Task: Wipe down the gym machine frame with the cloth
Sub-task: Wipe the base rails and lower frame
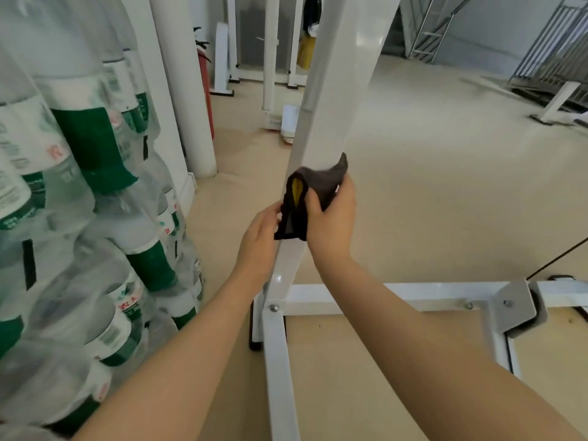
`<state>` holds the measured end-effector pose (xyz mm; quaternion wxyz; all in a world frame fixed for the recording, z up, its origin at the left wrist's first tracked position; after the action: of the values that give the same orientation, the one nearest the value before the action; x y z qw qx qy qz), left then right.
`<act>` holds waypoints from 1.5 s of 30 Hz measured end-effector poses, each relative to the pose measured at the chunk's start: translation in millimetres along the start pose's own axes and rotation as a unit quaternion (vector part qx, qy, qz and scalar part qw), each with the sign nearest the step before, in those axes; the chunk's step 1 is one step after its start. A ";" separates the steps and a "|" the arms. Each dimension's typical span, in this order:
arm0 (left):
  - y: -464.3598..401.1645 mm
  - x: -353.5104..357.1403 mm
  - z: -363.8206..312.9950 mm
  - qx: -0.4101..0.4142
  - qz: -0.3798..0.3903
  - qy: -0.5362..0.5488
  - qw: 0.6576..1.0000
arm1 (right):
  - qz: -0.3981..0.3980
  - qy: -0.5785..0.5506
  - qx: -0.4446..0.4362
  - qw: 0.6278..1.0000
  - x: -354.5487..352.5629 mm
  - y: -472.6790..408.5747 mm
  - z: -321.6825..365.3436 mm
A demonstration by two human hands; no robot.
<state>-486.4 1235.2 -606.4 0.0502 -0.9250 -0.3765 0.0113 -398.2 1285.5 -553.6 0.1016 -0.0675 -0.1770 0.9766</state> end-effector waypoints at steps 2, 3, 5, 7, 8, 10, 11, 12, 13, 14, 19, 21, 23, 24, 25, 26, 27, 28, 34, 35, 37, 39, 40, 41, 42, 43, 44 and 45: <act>2.6 1.2 10.1 -0.024 -0.004 -0.002 1.000 | 0.019 -0.001 0.009 1.000 -0.1 9.5 -19.6; 4.4 1.1 15.7 -0.045 -0.012 0.009 0.999 | 0.027 -0.002 0.017 0.999 1.2 16.2 -32.2; 8.1 0.2 26.5 -0.106 -0.030 0.044 0.993 | 0.034 0.006 0.038 0.999 5.5 30.0 -59.8; 7.6 -1.0 35.8 -0.149 -0.023 0.046 0.988 | 0.036 0.010 0.079 0.996 11.0 47.5 -87.4; 7.2 -1.7 40.9 -0.155 -0.004 0.035 0.987 | 0.040 0.013 0.101 0.994 13.4 57.8 -101.0; 5.6 -4.5 52.0 -0.164 0.035 0.015 0.986 | 0.051 0.022 0.134 0.989 18.0 76.3 -127.9; 4.2 -5.4 57.8 -0.171 0.048 0.007 0.984 | 0.056 0.025 0.147 0.987 20.2 83.2 -141.4; 3.2 -5.8 64.1 -0.170 0.060 0.003 0.984 | 0.060 0.030 0.159 0.985 22.4 88.9 -154.5; 3.2 -6.6 70.0 -0.161 0.072 0.002 0.984 | 0.066 0.036 0.171 0.982 24.6 94.0 -166.8; 3.2 -7.1 75.7 -0.151 0.079 0.003 0.985 | 0.074 0.043 0.182 0.980 26.3 98.1 -177.4; -0.5 -9.3 88.6 -0.153 0.085 -0.011 0.985 | 0.145 0.070 0.256 0.953 28.7 111.2 -215.1; -0.3 -8.9 88.7 -0.153 0.085 -0.017 0.984 | 0.152 0.070 0.290 0.942 29.1 109.4 -218.6; 2.1 -7.9 86.5 -0.151 0.075 -0.023 0.985 | 0.142 0.080 0.281 0.946 26.2 102.2 -209.7; 2.6 -6.6 84.4 -0.151 0.069 -0.026 0.986 | 0.134 0.080 0.254 0.954 23.5 96.9 -201.1; 2.7 -5.3 81.9 -0.156 0.066 -0.024 0.985 | 0.125 0.072 0.225 0.964 20.6 91.1 -190.5; 3.1 -3.6 79.2 -0.166 0.063 -0.018 0.984 | 0.114 0.062 0.196 0.972 17.1 84.5 -177.6; 5.3 -2.2 75.9 -0.179 0.056 -0.018 0.982 | 0.102 0.050 0.169 0.979 13.0 77.2 -163.5; 8.3 -1.3 71.4 -0.189 0.041 -0.023 0.981 | 0.092 0.036 0.140 0.985 8.1 70.0 -148.0; 35.4 -9.1 33.3 -0.105 -0.020 -0.062 0.992 | 0.063 0.007 0.034 0.997 -17.2 32.0 -71.3; 42.5 -11.2 29.5 -0.107 -0.022 -0.060 0.992 | 0.067 0.017 0.042 0.997 -22.1 31.3 -66.9; 59.2 -17.6 20.0 -0.122 -0.028 -0.063 0.990 | 0.081 0.041 0.078 0.993 -33.5 39.9 -59.8; 75.9 -27.1 10.2 -0.137 -0.012 -0.061 0.989 | 0.105 0.047 0.137 0.984 -44.2 59.8 -52.0; 84.2 -33.7 5.1 -0.145 0.000 -0.059 0.988 | 0.119 0.051 0.161 0.978 -49.9 71.3 -47.2; 91.6 -40.7 0.9 -0.151 0.013 -0.062 0.986 | 0.135 0.058 0.172 0.974 -55.1 82.5 -40.9; 99.9 -47.6 -3.3 -0.155 0.017 -0.068 0.985 | 0.154 0.066 0.175 0.970 -59.6 93.3 -33.2; 108.6 -55.1 -7.9 -0.163 0.012 -0.073 0.984 | 0.170 0.069 0.180 0.966 -64.1 103.8 -24.8; 116.2 -62.6 -13.7 -0.169 -0.004 -0.076 0.983 | 0.182 0.064 0.192 0.962 -68.0 113.3 -16.5; 122.6 -69.3 -19.5 -0.168 -0.022 -0.084 0.982 | 0.193 0.049 0.212 0.957 -72.4 122.4 -8.3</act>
<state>-449.6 1098.0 -600.6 -0.1377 -0.9074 -0.3964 0.0244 -347.9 1160.0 -598.3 -0.0680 -0.1254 0.0556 0.9882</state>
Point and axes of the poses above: each hand's wrist, its own y-axis away from the middle knuckle, its own x-axis out of the palm, z = x × y, the point moved 1 cm from there along -y, towards the middle knuckle, and after that the axes turned 14 degrees about -z, right-handed, at the moved point
